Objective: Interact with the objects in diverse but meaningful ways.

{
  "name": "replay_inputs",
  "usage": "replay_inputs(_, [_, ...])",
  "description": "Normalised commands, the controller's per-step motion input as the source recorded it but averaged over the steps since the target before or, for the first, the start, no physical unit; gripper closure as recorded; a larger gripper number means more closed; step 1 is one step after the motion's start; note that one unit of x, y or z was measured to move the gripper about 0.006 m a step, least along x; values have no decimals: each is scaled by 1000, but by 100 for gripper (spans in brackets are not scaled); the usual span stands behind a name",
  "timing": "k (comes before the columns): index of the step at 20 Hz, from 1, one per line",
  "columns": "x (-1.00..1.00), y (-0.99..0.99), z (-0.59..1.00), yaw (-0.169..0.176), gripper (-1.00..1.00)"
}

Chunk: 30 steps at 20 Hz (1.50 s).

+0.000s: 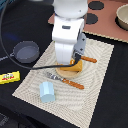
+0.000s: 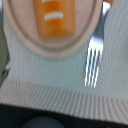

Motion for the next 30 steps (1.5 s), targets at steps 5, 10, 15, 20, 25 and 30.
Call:
replay_inputs(5, [-958,-582,0,0,-100])
replay_inputs(10, [-905,-678,-49,0,-100])
replay_inputs(15, [-861,-743,-165,0,-100])
replay_inputs(20, [-797,-678,-265,0,-100])
replay_inputs(25, [-585,-189,-214,2,-100])
replay_inputs(30, [-474,145,-141,80,-100])
